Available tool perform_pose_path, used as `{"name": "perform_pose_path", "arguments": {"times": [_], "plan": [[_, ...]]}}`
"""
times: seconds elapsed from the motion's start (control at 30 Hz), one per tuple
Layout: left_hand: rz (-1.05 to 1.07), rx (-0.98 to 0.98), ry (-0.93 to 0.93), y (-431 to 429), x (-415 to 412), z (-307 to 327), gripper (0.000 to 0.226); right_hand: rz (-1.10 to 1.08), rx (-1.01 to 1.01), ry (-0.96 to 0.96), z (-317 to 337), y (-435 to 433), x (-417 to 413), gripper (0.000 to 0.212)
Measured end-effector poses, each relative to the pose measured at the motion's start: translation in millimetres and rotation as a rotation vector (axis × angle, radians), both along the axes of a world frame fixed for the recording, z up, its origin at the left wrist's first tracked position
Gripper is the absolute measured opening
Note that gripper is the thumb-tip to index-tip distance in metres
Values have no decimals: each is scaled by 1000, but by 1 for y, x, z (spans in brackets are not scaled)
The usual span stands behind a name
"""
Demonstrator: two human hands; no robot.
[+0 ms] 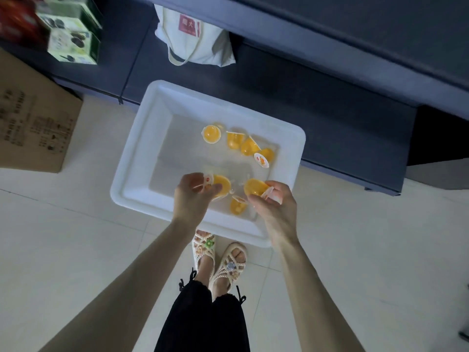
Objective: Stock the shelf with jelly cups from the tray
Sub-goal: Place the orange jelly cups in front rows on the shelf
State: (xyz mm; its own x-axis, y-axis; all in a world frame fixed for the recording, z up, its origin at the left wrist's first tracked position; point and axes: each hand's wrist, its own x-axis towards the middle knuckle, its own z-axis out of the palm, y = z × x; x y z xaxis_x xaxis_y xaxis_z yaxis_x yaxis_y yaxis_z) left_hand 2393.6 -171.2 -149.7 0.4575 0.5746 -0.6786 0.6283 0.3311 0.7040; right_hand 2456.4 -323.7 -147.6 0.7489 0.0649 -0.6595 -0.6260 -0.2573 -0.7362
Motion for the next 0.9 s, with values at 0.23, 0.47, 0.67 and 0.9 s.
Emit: {"name": "perform_pose_path", "arguments": {"times": [0.23,0.47,0.67,0.9], "plan": [[47,-70,-200,-16,-1,143,5,-106,138,-97,136,-18,12,34],[-41,-32,-417,-23,22,297,23,-60,165,-333,293,-21,31,40],[-94,51,-667,-16,71,419,35,-7,267,-548,417,-29,67,28],[-272,279,-887,-6,124,534,40,-38,252,-878,539,-40,109,24]]}}
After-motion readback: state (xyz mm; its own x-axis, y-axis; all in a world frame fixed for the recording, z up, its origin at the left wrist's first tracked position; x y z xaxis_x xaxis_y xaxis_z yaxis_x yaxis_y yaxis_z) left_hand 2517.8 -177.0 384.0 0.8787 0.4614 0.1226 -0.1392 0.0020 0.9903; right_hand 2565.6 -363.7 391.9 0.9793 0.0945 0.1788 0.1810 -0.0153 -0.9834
